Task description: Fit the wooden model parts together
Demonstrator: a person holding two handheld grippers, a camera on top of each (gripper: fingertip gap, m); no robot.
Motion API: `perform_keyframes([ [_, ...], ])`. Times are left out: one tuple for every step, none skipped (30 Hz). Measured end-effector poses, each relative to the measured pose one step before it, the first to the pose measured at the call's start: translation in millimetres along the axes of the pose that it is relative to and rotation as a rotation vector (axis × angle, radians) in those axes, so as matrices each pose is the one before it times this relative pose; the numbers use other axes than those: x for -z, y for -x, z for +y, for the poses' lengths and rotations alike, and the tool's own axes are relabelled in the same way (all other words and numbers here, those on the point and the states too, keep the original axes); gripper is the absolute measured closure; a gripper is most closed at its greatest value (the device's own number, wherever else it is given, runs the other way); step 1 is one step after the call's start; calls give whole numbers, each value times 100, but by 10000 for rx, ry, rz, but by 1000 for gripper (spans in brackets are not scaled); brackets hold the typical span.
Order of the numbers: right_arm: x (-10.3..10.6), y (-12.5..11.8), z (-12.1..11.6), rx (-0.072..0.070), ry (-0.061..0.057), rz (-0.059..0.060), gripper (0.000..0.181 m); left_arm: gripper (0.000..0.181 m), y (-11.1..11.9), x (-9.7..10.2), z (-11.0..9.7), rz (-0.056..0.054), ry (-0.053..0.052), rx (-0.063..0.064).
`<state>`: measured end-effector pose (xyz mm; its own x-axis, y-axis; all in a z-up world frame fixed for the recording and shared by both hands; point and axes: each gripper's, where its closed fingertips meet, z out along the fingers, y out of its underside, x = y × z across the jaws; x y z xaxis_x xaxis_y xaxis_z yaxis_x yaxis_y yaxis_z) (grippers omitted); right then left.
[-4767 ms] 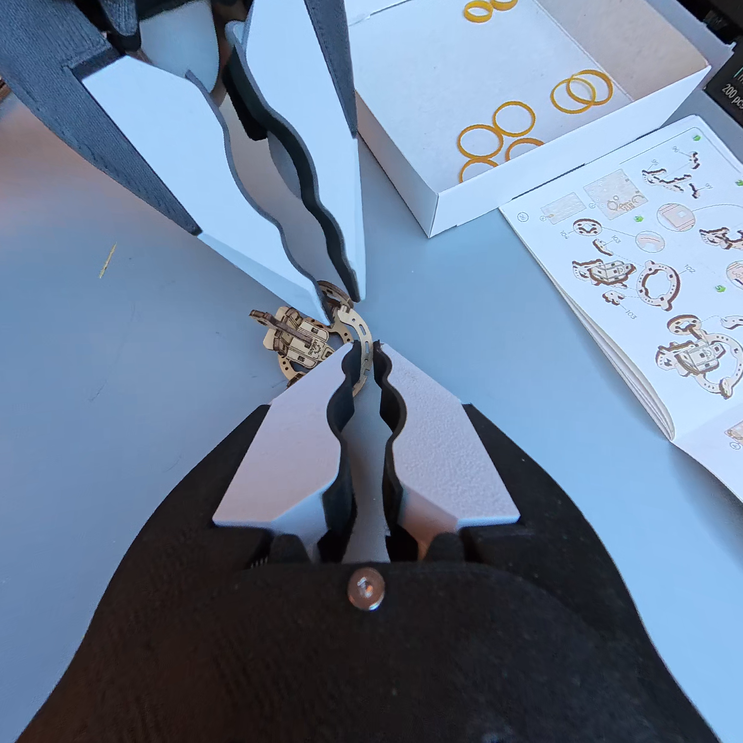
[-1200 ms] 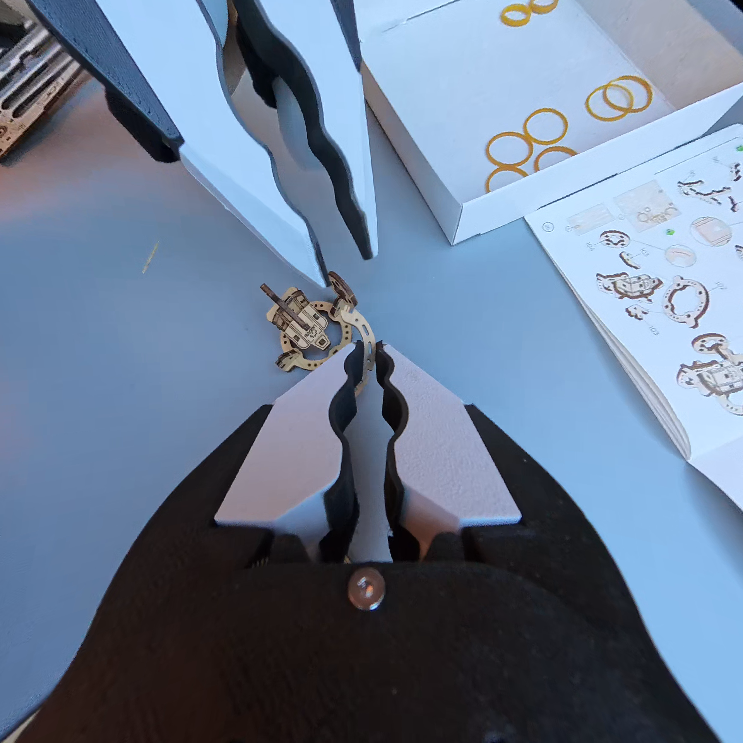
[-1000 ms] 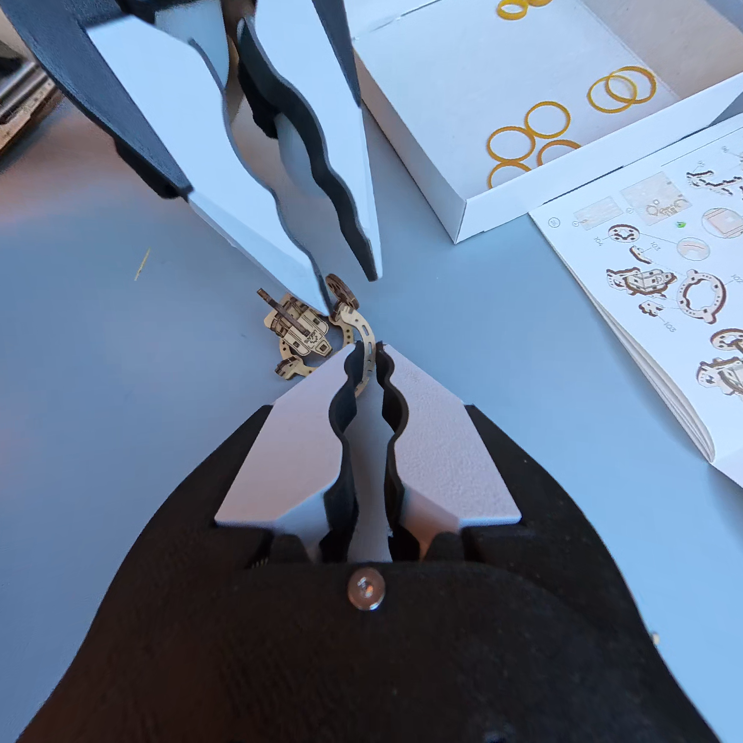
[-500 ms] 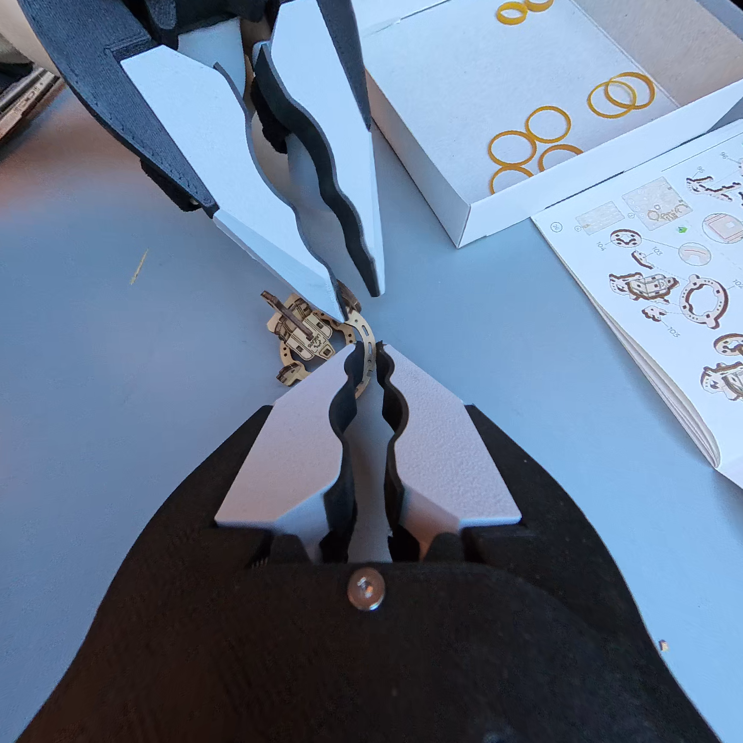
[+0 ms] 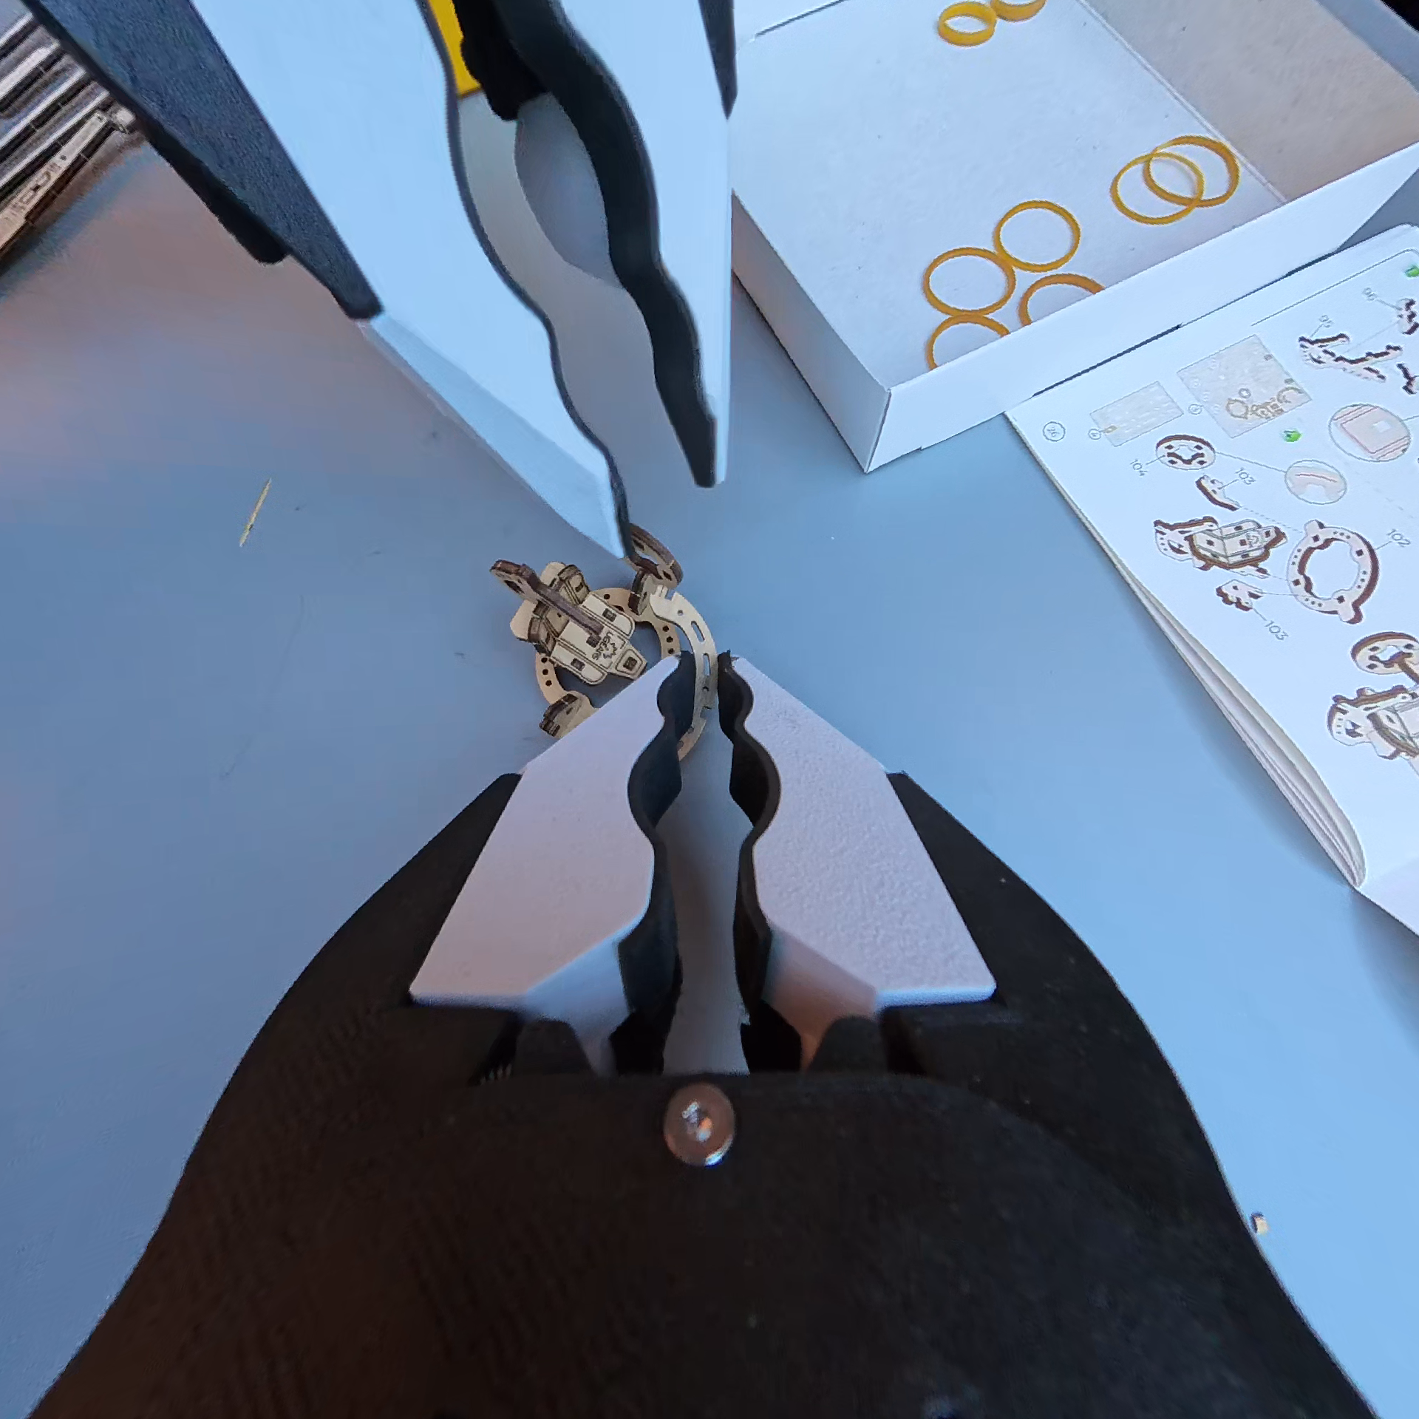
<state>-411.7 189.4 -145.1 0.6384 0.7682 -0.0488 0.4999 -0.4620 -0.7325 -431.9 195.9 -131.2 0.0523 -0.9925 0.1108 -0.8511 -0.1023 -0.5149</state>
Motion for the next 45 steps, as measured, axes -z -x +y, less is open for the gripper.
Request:
perform_keyframes([
  [21,-10,-40,12,-7,13,177,159,-180,-122,285,58,380,-52],
  [16,6,-66,4,-18,0,177,163,-211,-81,157,61,222,-140],
  [16,-40,-37,7,-14,22,177,164,-209,-47,89,87,122,-124],
  [8,-43,3,25,12,33,177,165,-79,-26,70,56,83,-49],
  [-17,22,1,8,3,-11,177,166,176,-34,-19,-66,-8,-15],
  [-31,69,-3,-18,-2,-37,177,168,25,-73,-62,22,-69,-46],
  [-42,18,8,10,5,9,177,173,-107,-103,20,108,-32,-76],
  [-53,10,53,41,41,17,177,174,-36,-122,50,45,5,-45],
  [-57,18,18,29,18,14,177,174,-104,-127,61,87,41,-14],
  [-38,38,-13,4,-8,-6,177,174,-130,-109,79,94,64,-20],
  [-23,20,-28,-6,-10,-8,177,174,86,-90,50,-52,54,-40],
  [-12,-37,-28,9,-4,26,177,175,84,-65,-12,-54,7,-44],
  [-31,-68,12,12,19,39,177,173,15,-66,-71,5,-28,4],
  [-21,-45,-8,3,-1,14,177,171,103,-30,-103,-40,-44,46],
  [-17,-1,-21,-9,-5,-11,177,171,36,-13,-105,3,-58,8],
  [-17,0,-3,-4,0,1,177,172,-25,-17,-54,27,-36,-35],
  [-30,-19,1,19,1,17,177,175,13,-24,-11,-23,-12,-56],
  [-13,-32,3,19,1,28,177,178,21,-25,-2,-47,-7,-77],
  [-15,-25,22,1,12,6,177,178,46,-19,10,-74,-10,-88],
  [-19,-13,-8,-4,-5,0,177,178,135,-29,19,-110,10,-53],
  [-12,-27,3,-9,3,3,177,178,33,-11,5,-37,0,-15],
  [-21,-12,16,-7,11,5,177,178,-55,2,-37,27,-26,-6],
  [-11,-27,-12,-1,-2,9,177,178,-41,3,4,32,-3,9],
  [-15,6,-15,-20,-1,0,177,178,-29,12,20,28,14,15],
  [-5,-8,-15,-15,5,18,177,178,-37,15,-10,16,0,-9],
  [5,-39,-35,-2,1,33,177,178,24,13,14,-39,13,-28],
  [13,-33,-25,-10,5,29,177,178,34,-1,51,-40,55,-20],
  [15,-26,-44,-17,-4,17,177,178,-32,-8,15,3,39,-14],
  [-3,-31,-6,-14,15,28,177,178,3,-3,-40,-21,3,-34],
  [-4,-60,27,-20,24,37,177,178,50,-14,-17,-56,14,-44],
  [-13,-69,27,-33,18,29,177,178,12,-5,-5,-20,28,-18],
  [-30,2,25,-35,19,-21,177,178,-7,-3,-30,1,14,24],
  [0,-50,6,-21,11,16,177,178,27,-10,-46,-17,8,40],
  [-2,-43,-5,-8,16,24,177,177,16,-11,-42,-29,12,24],
  [5,-5,3,-11,18,4,177,177,14,-18,14,-29,49,-14],
  [-3,1,-13,-21,6,-6,177,177,11,11,9,-36,55,-55],
  [-20,-4,11,-20,24,1,177,177,22,-5,-3,-46,57,-48],
  [-8,-22,1,-25,14,7,177,177,50,-16,-8,-55,50,-13],
  [14,-36,-26,-2,3,17,177,177,13,-12,-27,-27,46,28],
  [7,-38,21,-11,22,12,177,177,-4,-4,-76,-9,7,-3],
  [17,-1,-8,-43,8,-13,177,177,17,-8,-59,-19,-3,-56],
  [-1,4,7,-30,15,-24,177,177,10,-34,44,-10,55,-43],
  [13,-20,-8,-42,-5,-9,177,177,44,-36,12,-17,36,-23],
  [-19,-66,21,-29,3,5,177,177,58,-34,-51,-25,-7,-15],
  [-11,-31,21,-67,-4,-30,177,177,36,-32,-23,-12,-3,-11],
])
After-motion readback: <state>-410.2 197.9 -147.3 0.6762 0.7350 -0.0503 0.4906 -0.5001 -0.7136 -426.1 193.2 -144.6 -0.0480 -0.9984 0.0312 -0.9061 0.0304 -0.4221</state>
